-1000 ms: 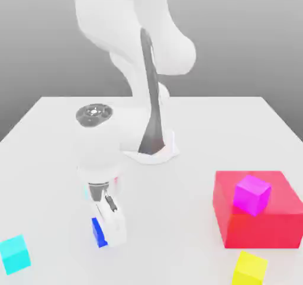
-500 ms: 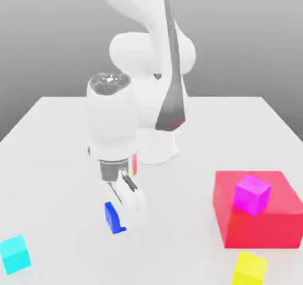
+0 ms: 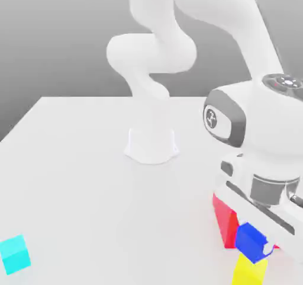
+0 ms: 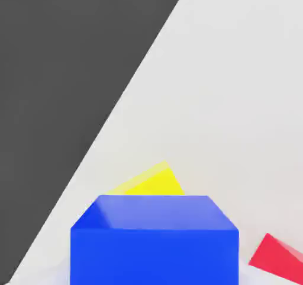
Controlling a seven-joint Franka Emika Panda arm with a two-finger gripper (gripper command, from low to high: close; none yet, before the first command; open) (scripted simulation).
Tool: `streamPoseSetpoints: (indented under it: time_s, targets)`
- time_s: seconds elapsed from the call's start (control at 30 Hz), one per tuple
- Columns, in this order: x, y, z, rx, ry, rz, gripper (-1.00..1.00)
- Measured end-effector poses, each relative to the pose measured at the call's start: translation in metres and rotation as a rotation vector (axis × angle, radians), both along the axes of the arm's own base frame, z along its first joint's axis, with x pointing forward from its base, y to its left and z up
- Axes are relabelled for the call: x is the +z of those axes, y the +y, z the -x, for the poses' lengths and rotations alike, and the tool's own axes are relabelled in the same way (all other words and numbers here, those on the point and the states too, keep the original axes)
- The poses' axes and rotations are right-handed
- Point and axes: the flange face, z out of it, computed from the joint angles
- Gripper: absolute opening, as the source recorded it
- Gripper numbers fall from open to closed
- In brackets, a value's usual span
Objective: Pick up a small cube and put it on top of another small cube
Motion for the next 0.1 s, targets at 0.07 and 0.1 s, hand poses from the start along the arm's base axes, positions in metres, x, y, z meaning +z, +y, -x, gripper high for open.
streamPoseSetpoints:
  time_s: [0.07, 0.1]
  targets:
    - [0.0000, 0.0000, 0.0000, 0.000, 0.000, 0.000, 1.00]
    - [0.0000, 0.0000, 0.0000, 0.000, 0.000, 0.000, 1.00]
